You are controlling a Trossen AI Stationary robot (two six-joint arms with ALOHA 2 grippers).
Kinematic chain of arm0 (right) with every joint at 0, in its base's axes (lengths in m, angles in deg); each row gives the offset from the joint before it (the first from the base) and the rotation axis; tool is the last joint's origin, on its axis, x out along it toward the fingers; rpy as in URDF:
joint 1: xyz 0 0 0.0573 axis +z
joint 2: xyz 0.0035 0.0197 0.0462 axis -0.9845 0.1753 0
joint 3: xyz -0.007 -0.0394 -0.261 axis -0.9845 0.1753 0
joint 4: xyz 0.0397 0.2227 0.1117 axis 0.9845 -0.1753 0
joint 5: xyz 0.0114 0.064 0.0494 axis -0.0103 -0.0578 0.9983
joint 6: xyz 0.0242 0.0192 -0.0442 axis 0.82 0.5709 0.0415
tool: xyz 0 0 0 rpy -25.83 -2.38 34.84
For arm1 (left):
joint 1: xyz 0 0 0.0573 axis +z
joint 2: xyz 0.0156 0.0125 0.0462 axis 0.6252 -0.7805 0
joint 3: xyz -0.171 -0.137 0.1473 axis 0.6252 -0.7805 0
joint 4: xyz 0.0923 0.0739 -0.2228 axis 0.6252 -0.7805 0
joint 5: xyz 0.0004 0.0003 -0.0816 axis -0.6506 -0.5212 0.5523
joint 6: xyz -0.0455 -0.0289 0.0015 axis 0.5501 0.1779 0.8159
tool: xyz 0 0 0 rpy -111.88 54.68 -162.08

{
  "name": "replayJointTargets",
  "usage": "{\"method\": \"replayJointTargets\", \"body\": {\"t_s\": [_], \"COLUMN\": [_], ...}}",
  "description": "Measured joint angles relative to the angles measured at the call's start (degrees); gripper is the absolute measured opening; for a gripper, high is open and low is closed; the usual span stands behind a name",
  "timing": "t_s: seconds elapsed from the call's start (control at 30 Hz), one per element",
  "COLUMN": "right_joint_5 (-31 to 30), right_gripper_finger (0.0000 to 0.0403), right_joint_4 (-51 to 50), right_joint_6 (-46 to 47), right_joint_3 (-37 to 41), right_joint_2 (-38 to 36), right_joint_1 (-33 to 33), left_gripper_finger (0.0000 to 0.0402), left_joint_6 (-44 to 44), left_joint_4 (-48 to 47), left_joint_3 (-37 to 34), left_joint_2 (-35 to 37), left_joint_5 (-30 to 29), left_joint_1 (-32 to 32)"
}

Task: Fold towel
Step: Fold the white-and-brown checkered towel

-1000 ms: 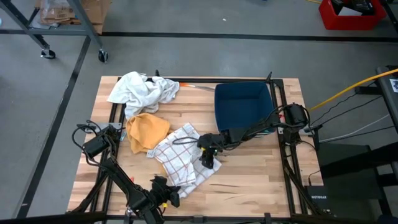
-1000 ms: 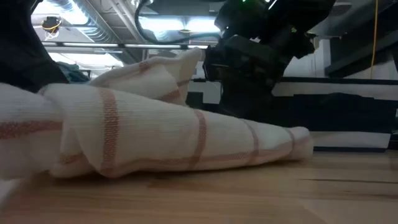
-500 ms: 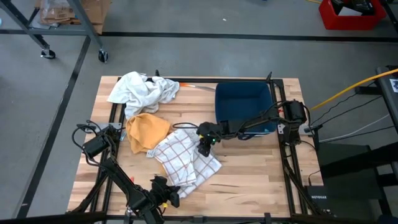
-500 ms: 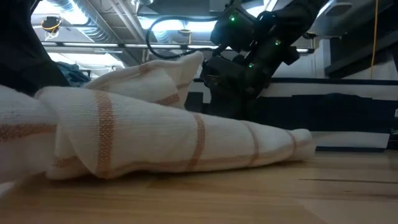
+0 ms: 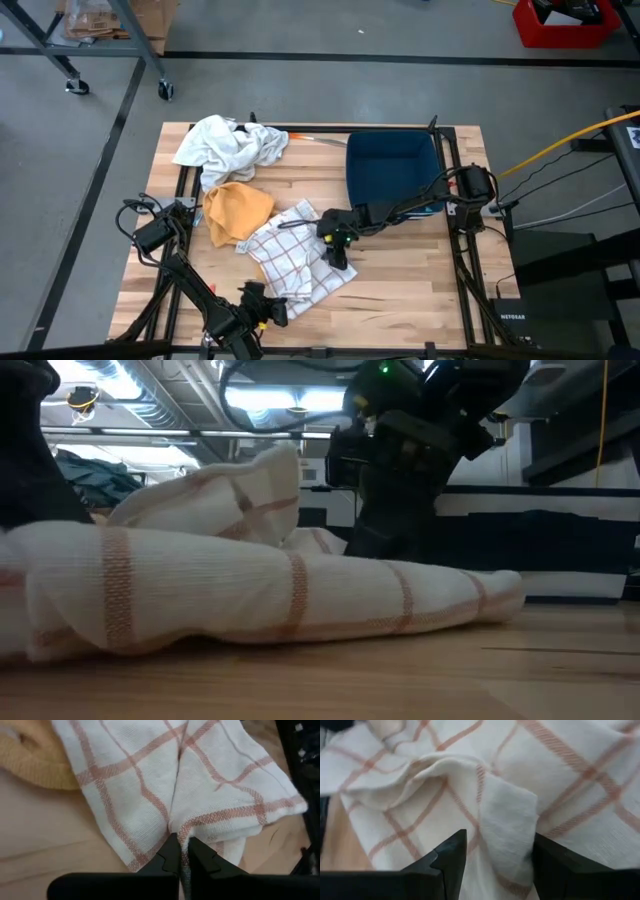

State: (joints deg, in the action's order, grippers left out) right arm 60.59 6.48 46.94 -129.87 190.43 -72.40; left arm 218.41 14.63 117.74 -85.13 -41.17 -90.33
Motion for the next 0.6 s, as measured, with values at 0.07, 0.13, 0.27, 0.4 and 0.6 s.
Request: {"method": "replayJointTargets", "body": {"t_s": [0.07,0.13,0.27,0.4,0.6], "right_joint_5": [-1.66,-3.72,-9.53,-17.10,-20.59], "right_gripper_finger": [0.0192,0.0192,0.0192,0.0192,0.0192], "right_joint_4": [0.00,0.00,-0.98,-2.51,-11.15], "right_joint_6": [-2.32,-4.42,-8.91,-13.86,-16.59], "right_joint_3": [0.00,0.00,-1.03,-4.80,-13.64], "right_joint_2": [0.00,0.00,0.00,0.00,-0.02], "right_joint_1": [0.56,0.84,0.70,0.72,0.72], "left_gripper_finger": [0.0003,0.0003,0.0003,0.0004,0.0004], "left_joint_6": [-1.75,-2.77,-3.45,-3.06,-3.55], "left_joint_4": [0.00,0.06,0.19,-0.47,-1.05], "left_joint_3": [0.00,0.00,0.00,0.00,0.00], "left_joint_2": [0.00,0.00,0.00,0.00,0.00], "left_joint_5": [0.10,0.12,0.12,0.13,0.12], "left_joint_1": [0.00,0.00,0.02,0.39,1.08]}}
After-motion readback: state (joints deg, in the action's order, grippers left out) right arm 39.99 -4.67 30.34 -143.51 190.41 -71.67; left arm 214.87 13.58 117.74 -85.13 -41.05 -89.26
